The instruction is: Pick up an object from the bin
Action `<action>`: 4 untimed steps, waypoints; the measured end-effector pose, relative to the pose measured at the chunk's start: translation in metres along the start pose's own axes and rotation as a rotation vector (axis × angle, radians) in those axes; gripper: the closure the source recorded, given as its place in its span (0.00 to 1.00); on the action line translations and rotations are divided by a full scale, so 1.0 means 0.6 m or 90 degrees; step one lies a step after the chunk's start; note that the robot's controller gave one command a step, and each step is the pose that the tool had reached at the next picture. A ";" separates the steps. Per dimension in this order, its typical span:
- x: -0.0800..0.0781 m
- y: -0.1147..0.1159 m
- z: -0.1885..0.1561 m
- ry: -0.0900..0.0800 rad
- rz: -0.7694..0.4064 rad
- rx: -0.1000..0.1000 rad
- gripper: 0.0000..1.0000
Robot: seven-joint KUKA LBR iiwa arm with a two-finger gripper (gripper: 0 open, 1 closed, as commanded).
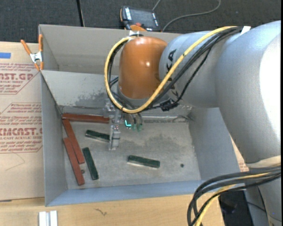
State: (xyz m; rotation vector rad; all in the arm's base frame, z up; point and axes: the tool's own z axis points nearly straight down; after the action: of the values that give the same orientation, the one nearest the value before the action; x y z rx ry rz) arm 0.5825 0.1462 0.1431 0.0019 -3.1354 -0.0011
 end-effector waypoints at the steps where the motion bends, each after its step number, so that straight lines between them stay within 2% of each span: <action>1: -0.012 -0.020 0.127 -0.005 0.042 -0.001 0.00; 2: -0.017 -0.019 0.116 -0.010 0.041 -0.003 1.00; 3: -0.013 -0.020 0.121 -0.005 0.041 -0.001 0.00; 4: -0.018 -0.019 0.115 -0.012 0.042 -0.003 1.00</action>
Offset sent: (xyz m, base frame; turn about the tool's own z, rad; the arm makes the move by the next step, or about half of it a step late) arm 0.0071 -0.0131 -0.0731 0.0657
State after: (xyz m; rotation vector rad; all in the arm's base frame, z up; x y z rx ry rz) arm 0.5930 0.1346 0.0738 -0.1020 -3.1521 -0.0082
